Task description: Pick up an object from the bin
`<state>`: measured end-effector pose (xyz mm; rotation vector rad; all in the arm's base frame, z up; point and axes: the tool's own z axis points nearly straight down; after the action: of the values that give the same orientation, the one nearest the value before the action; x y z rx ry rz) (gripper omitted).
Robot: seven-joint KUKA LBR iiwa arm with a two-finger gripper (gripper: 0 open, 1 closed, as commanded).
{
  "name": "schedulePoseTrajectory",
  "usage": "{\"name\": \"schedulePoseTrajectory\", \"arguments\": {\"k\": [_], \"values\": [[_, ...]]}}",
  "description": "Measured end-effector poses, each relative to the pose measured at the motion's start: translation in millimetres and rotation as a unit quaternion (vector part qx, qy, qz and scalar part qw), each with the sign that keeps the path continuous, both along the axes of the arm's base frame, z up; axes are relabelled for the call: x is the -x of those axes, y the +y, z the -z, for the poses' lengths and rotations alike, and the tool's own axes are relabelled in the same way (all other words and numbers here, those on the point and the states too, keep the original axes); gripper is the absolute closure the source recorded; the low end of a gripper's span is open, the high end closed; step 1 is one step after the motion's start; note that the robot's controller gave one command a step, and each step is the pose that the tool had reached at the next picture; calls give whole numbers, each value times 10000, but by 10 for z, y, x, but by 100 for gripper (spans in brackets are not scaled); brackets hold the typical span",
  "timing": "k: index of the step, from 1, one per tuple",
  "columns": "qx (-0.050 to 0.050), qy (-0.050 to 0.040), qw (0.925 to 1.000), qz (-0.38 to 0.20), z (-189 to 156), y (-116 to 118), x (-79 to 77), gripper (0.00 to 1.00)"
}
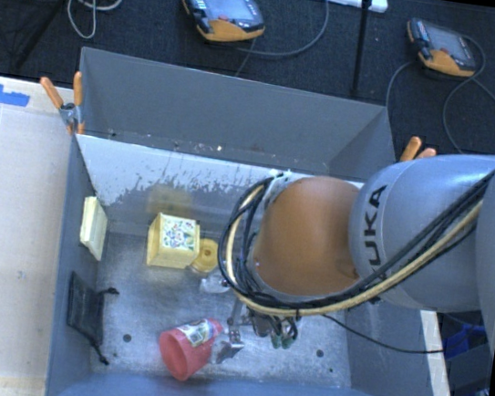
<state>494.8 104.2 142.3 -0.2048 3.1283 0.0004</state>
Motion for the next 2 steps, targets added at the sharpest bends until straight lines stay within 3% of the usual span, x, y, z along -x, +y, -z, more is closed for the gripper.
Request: {"name": "schedulePoseTrajectory", "arguments": {"k": [1, 2], "values": [[8, 67, 9966, -825, 476, 55, 80, 0], [6, 54, 9972, -740, 159, 133, 122, 0]]}}
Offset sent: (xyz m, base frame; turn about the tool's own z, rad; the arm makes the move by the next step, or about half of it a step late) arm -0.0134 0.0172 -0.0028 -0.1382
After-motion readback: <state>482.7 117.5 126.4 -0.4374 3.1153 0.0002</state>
